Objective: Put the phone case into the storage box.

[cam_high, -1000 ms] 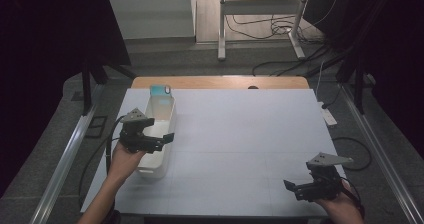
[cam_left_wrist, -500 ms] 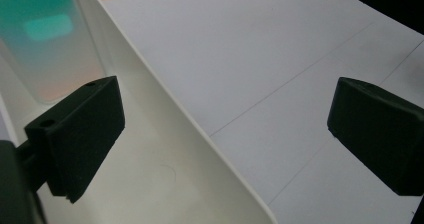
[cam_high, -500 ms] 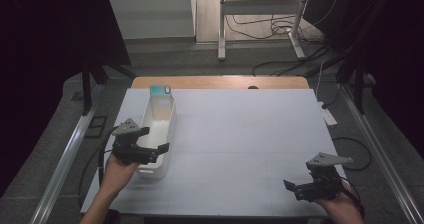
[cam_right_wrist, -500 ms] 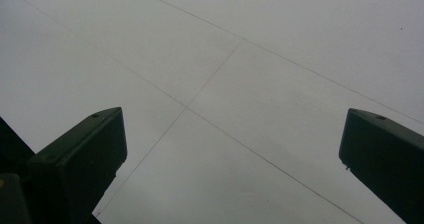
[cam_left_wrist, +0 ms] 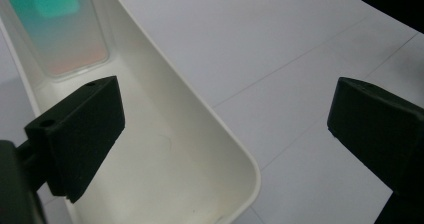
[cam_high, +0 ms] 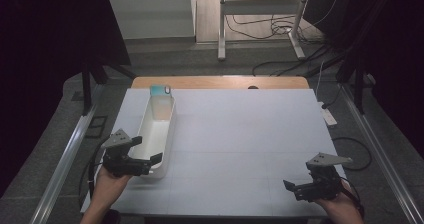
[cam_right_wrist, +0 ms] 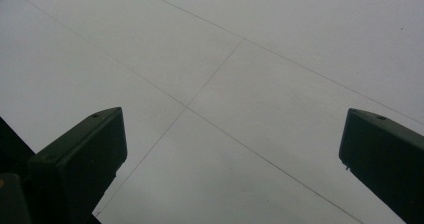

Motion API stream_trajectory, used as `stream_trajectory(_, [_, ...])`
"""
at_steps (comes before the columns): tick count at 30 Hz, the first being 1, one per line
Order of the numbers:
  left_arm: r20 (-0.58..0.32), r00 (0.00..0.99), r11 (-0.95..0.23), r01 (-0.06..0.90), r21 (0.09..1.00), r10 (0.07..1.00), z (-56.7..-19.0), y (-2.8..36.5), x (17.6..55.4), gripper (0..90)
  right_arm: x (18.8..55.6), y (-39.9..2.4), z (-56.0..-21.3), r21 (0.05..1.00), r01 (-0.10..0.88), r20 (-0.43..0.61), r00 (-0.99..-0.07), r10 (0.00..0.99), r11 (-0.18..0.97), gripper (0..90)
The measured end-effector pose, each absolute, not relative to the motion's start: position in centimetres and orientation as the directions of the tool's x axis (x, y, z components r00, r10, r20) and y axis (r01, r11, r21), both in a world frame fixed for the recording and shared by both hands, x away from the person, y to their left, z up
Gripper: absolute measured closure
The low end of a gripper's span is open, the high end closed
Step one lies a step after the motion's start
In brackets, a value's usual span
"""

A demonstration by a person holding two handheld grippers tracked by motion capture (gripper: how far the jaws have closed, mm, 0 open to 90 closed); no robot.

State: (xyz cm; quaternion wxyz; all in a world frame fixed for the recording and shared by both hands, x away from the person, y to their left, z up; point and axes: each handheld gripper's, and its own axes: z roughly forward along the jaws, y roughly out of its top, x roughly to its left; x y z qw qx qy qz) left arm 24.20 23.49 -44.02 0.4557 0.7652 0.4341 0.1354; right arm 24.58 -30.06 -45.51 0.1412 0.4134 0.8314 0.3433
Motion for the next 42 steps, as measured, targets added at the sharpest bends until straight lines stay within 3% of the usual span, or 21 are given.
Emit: stream_trajectory(42, [-0.113,0.532,-0.255,0.569,0.782,0.839,-46.3,25.1,19.2,1.3,24.6,-30.1,-45.5,0.692,0.591,0.048,-0.610,0.791,0.414,0.0])
